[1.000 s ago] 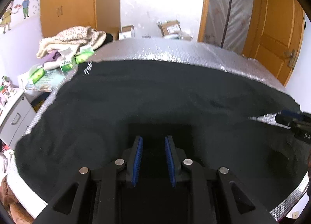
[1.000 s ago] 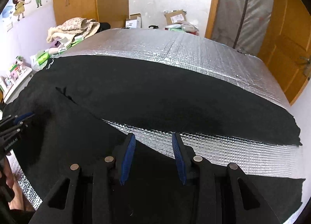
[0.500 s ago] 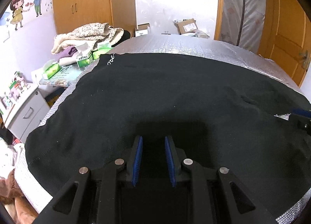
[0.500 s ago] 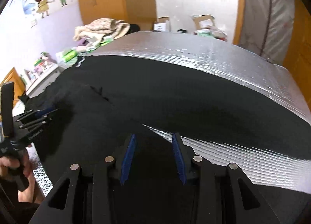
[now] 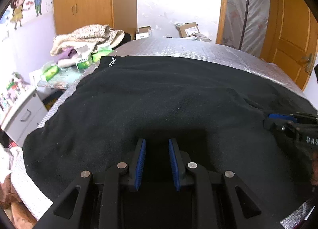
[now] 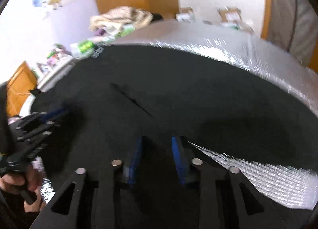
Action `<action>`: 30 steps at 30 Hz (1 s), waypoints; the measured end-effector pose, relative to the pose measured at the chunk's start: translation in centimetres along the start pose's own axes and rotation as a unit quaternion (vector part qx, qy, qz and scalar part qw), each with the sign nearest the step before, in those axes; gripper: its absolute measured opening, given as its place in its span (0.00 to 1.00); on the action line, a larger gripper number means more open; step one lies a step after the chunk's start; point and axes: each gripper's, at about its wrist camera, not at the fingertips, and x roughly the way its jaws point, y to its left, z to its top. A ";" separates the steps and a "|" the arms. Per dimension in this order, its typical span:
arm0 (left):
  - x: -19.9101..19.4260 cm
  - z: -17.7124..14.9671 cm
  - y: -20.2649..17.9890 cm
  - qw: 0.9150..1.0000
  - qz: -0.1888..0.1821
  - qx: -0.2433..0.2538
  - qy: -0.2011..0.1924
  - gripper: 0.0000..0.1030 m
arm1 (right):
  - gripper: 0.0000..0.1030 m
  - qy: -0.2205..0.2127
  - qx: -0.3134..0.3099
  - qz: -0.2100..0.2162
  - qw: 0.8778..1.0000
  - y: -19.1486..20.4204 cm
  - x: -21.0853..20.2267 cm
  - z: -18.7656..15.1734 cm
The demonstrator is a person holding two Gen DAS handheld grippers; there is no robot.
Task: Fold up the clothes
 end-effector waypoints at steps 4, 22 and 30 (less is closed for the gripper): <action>-1.0 0.4 2.0 0.999 0.004 -0.032 0.002 0.23 | 0.26 -0.014 0.023 -0.013 1.000 -1.1 -1.4 -0.1; -1.5 4.3 5.5 0.997 0.058 -0.045 -0.031 0.23 | 0.28 -0.023 0.027 -0.015 0.999 -1.3 -2.9 -0.8; -1.5 9.4 5.4 0.997 0.023 -0.031 -0.068 0.23 | 0.28 -0.085 -0.005 0.004 0.996 -2.4 -5.2 2.5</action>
